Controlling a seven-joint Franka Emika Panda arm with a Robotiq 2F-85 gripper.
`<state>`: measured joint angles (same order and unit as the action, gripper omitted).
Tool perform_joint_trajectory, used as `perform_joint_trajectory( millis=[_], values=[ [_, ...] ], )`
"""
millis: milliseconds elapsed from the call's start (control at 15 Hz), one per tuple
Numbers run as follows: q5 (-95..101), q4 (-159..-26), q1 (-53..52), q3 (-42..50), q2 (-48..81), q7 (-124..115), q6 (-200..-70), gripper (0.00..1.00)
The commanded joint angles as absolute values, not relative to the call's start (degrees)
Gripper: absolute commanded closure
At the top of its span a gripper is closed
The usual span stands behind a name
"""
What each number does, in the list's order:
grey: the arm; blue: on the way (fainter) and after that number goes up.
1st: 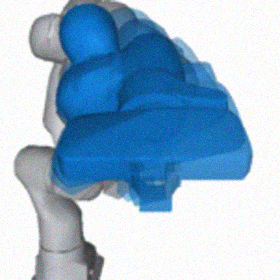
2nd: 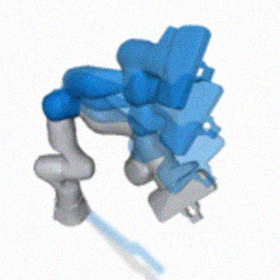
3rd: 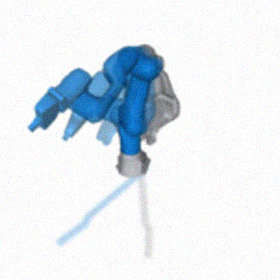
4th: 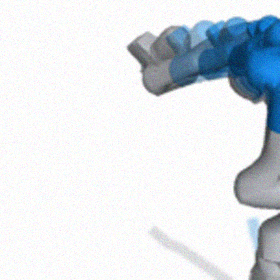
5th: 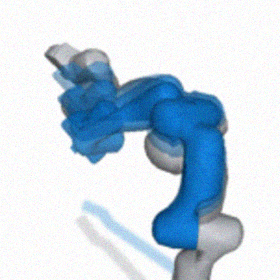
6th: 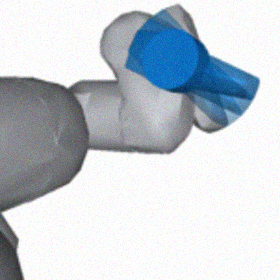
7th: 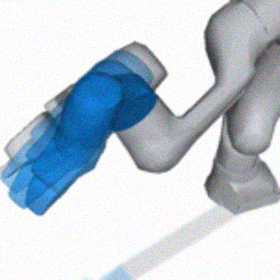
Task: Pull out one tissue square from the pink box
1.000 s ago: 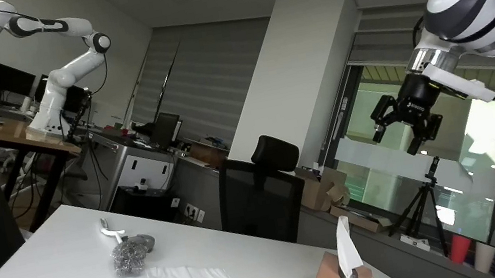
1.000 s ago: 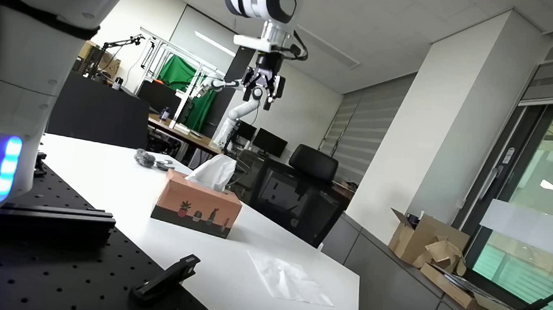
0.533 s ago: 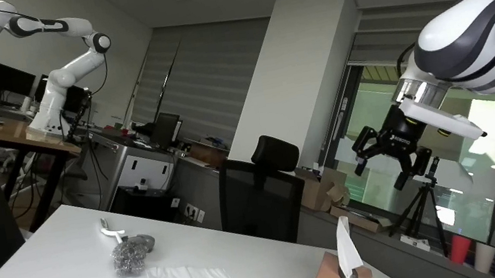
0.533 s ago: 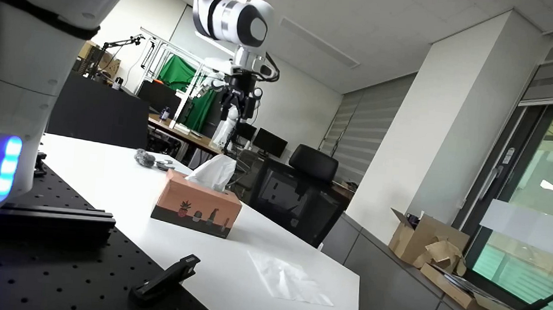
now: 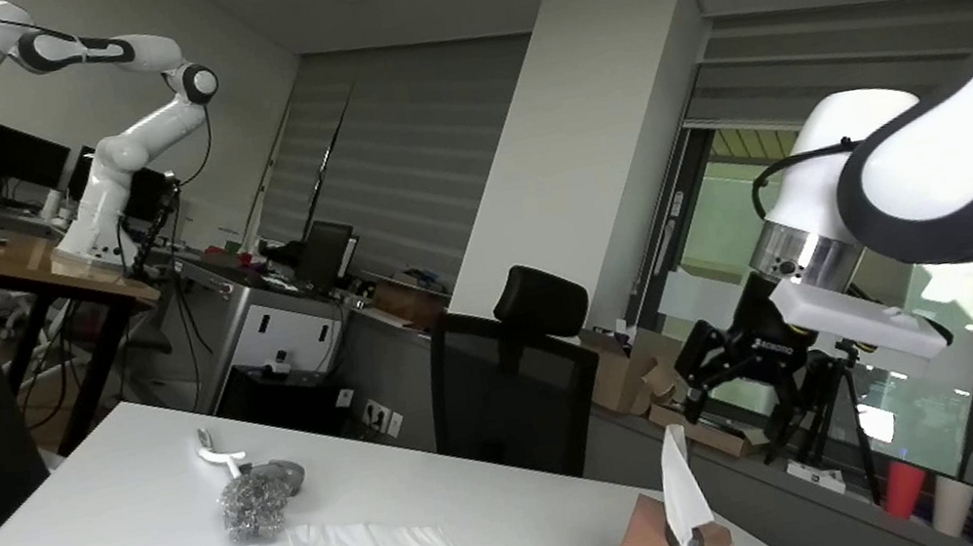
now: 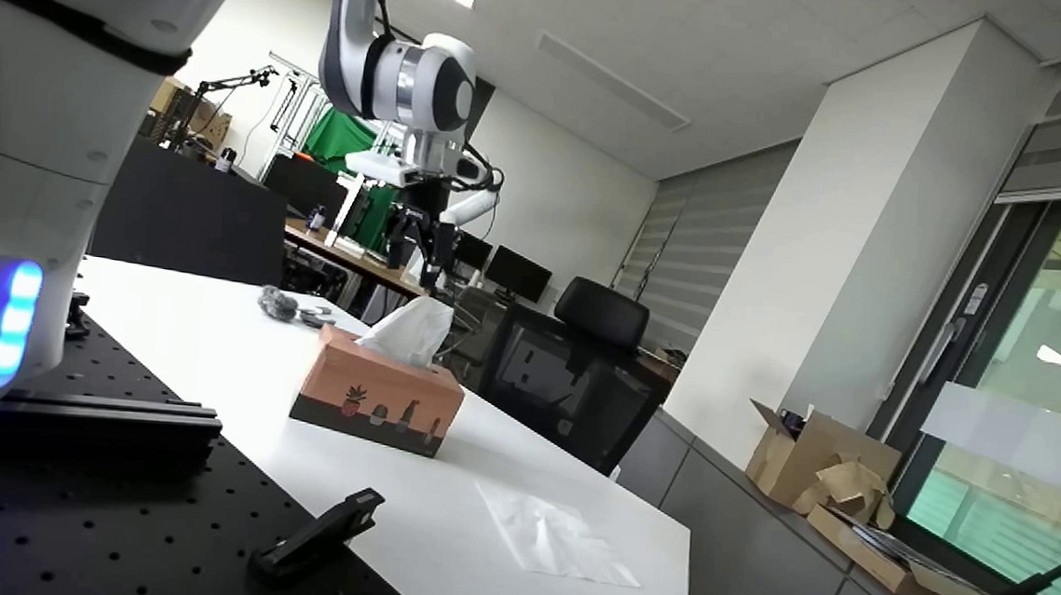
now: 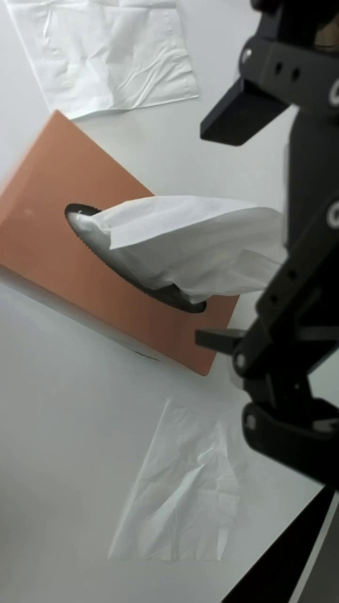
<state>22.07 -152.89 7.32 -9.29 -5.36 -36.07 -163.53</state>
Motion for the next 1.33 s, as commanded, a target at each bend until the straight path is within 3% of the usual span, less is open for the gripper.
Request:
perform_joint_trajectory(
  millis=[0, 933, 1267],
  values=[
    [23.37, -152.92, 7.62, -9.46, -4.76, -36.66, -163.51, 0.00],
    [23.83, -152.91, 7.93, -9.83, -4.26, -36.85, -163.51, 0.00],
    [33.66, -150.41, 10.33, -10.11, -2.69, -44.52, -165.11, 0.00]
  ],
)
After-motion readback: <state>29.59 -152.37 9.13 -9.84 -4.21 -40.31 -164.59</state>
